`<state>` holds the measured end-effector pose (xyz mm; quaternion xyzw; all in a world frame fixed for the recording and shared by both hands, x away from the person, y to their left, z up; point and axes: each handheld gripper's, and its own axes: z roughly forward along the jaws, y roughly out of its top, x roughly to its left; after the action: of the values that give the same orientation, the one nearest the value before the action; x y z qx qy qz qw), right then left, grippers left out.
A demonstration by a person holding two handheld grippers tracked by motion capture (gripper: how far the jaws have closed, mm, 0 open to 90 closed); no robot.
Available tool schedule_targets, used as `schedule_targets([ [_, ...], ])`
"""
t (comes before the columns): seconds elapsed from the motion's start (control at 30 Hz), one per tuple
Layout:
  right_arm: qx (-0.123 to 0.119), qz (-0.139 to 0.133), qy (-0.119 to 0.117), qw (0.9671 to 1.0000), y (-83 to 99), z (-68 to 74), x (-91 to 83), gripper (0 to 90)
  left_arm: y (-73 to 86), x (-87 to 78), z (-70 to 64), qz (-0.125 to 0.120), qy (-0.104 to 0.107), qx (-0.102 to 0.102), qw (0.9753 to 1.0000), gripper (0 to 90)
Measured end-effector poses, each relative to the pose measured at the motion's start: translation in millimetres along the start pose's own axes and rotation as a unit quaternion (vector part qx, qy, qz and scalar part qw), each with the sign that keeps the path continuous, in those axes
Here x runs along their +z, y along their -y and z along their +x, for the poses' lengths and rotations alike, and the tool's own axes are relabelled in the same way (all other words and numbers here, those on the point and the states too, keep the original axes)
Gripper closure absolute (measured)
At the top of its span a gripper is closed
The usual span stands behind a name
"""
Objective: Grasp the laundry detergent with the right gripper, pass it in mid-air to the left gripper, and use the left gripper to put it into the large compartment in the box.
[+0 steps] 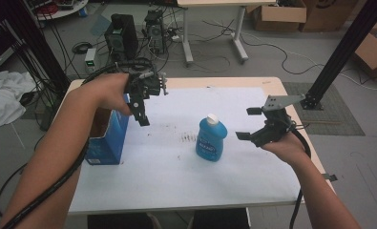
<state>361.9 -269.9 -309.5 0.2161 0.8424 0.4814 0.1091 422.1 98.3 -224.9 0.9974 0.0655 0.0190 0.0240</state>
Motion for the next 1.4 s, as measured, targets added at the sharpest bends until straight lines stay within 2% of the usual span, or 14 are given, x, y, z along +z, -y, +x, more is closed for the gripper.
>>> schedule_targets([
  [0.17, -0.002, 0.006, -0.020, 0.9998, 17.2, 5.2, 18.0, 0.0, -1.0, -0.9, -1.3, 0.001, -0.002, -0.001, 1.0000, 0.1],
  [0.47, 0.004, 0.009, -0.038, 0.9992, 40.3, 8.4, 50.2, 0.0, -1.9, -1.3, -2.5, 0.004, -0.001, -0.001, 1.0000, 0.0],
  [0.73, 0.002, 0.001, -0.037, 0.9993, 51.3, 8.0, 71.1, 0.0, -1.7, -0.8, -2.8, 0.005, 0.000, -0.002, 1.0000, 0.1],
  [0.97, 0.013, -0.019, -0.038, 0.9990, 63.1, 8.3, 89.5, 0.0, -2.9, 2.0, -2.9, 0.005, 0.002, -0.002, 1.0000, 0.1],
  [1.17, 0.010, -0.032, -0.042, 0.9985, 67.4, 11.7, 102.4, 0.0, -2.8, 2.1, -3.9, 0.007, 0.001, 0.000, 1.0000, 0.1],
  [1.3, 0.006, -0.035, -0.035, 0.9987, 70.9, 15.1, 111.4, 0.0, -1.4, 1.7, -4.2, 0.007, 0.001, -0.003, 1.0000, 0.0],
  [1.4, 0.006, -0.049, -0.029, 0.9984, 74.0, 17.5, 116.4, 0.0, 0.1, 2.3, -4.4, 0.007, 0.001, -0.003, 1.0000, 0.1],
])
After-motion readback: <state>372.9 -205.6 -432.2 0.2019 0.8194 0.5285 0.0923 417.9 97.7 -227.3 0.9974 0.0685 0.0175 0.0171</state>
